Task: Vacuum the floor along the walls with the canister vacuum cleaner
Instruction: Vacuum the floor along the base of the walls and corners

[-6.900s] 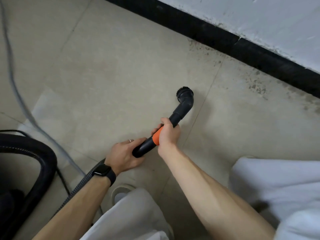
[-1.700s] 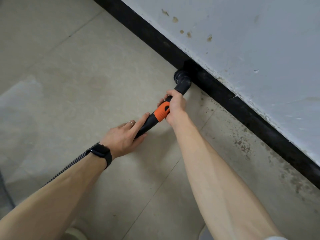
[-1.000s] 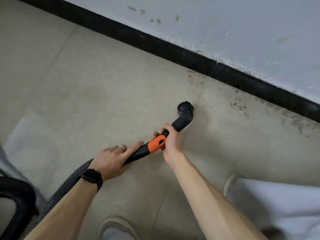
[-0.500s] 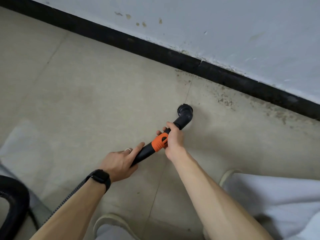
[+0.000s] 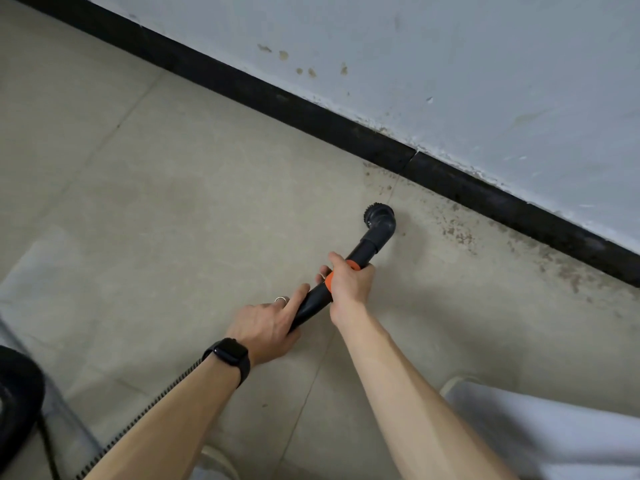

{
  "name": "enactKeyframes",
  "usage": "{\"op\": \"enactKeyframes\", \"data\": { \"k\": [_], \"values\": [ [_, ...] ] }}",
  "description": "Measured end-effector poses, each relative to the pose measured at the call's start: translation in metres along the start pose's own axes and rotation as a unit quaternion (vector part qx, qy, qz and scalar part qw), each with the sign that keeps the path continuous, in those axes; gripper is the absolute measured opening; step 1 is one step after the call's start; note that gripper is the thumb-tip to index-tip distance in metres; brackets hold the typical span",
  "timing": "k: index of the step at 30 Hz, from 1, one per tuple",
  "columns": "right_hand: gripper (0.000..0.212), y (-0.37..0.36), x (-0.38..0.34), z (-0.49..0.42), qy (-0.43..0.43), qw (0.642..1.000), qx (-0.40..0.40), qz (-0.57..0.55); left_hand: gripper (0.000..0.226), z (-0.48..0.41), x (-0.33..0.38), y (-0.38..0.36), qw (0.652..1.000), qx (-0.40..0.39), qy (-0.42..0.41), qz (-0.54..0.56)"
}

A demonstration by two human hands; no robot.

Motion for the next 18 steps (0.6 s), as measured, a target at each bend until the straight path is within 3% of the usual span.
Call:
{"op": "enactKeyframes", "data": {
  "k": [5, 18],
  "values": [
    [0.025, -0.003, -0.001, -0.003, 0.006, 1.0, 0.004, 0.011, 0.068, -0.001, -0.003, -0.002, 1.0, 0.023, -0.008, 0.016],
    [0.022, -0.023, -0.011, -0.012, 0.005, 0.998, 0.0, 0.058, 0.063, -0.012, -0.011, 0.011, 1.0, 0.014, 0.02, 0.012]
  ]
}}
Point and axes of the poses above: each hand's wrist, its own z-axis away from the middle knuckle, its own y-axis out of the back of the hand, x = y × z, the point moved 6 cm from there along -z, towards the middle knuckle, and after that the axes turned 12 degrees about -x, right-handed, at the moved point
